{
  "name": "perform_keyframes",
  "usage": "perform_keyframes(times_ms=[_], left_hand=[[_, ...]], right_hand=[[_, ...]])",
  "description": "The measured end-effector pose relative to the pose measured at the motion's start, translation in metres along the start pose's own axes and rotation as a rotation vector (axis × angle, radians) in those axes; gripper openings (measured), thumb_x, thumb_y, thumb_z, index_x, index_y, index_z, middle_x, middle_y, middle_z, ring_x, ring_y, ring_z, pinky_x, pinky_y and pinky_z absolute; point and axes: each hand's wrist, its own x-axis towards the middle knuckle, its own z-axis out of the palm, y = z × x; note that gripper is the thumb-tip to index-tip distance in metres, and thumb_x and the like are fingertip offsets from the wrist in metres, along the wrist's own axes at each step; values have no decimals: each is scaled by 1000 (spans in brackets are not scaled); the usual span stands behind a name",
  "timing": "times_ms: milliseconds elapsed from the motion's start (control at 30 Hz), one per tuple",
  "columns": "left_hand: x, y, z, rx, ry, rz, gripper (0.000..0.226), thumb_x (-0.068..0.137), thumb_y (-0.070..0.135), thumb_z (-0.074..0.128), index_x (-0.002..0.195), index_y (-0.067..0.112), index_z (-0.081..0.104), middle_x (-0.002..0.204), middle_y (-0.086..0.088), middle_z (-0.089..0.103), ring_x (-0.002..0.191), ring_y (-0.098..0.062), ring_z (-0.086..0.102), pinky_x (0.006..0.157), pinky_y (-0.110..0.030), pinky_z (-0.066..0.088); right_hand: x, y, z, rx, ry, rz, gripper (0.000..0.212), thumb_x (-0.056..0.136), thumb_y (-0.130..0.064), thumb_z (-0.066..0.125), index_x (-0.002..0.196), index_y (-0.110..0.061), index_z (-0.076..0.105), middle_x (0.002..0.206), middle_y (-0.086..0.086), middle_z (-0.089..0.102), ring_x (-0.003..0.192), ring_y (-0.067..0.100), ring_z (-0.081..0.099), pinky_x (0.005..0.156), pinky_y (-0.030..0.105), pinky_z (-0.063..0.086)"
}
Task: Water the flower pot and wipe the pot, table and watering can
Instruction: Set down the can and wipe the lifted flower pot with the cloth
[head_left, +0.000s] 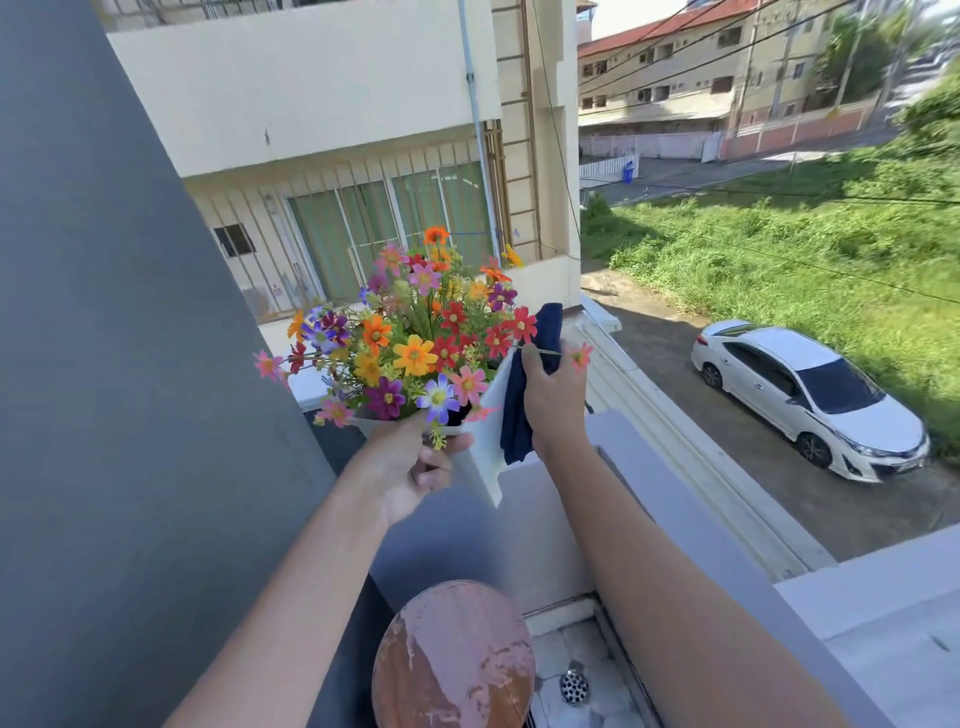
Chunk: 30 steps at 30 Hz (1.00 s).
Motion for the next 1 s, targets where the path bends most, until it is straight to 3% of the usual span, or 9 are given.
perform_keyframes(times_ms=[133,267,400,533,733,867,1000], left_hand=[[3,9,10,-42,-27,25,20,100,2,44,106,19,52,99,-14,72,44,-4,33,38,-20,19],[11,15,12,-50,5,60,13,106,15,45,110,20,56,108,-16,72,44,-2,35,39,-18,19],[12,16,13,-48,7,68,16,107,12,39,113,19,52,107,-16,70,45,-3,35,39,-18,20],[13,11,11,-73,41,68,26,108,12,28,122,22,48,112,-19,71,44,-6,33,39,-19,20],[8,7,14,55,1,58,23,106,13,43,124,16,57,100,-13,71,48,-6,35,39,-19,22],[1,3,18,77,-36,44,24,105,12,47,125,19,57,101,-12,71,48,-6,35,40,-20,21],[-6,5,16,163,-75,51,32,103,6,39,123,12,62,102,-16,69,50,-8,35,40,-20,22]], right_hand=[[-35,10,3,-127,-138,-212,10,102,-27,60,95,-19,60,85,4,60,78,23,56,72,41,43],[-62,28,3,-185,-191,-308,16,99,-23,59,86,-17,52,78,1,53,71,20,48,67,38,40],[-88,54,-6,-193,-208,-244,8,99,-21,61,93,-24,59,84,-4,60,76,20,54,71,37,44],[-91,60,-13,-167,-215,-154,11,100,-20,60,89,-19,57,80,1,57,69,16,49,68,36,41],[-52,16,-7,-113,-176,-158,15,103,-26,58,94,-13,59,79,7,57,69,18,50,65,37,39],[-21,-3,-7,-115,-89,-144,14,105,-25,59,100,-12,59,90,10,61,78,24,58,71,41,45],[5,-9,-18,-47,-9,-93,10,104,-24,59,101,-14,58,92,9,61,80,24,58,71,40,46]])
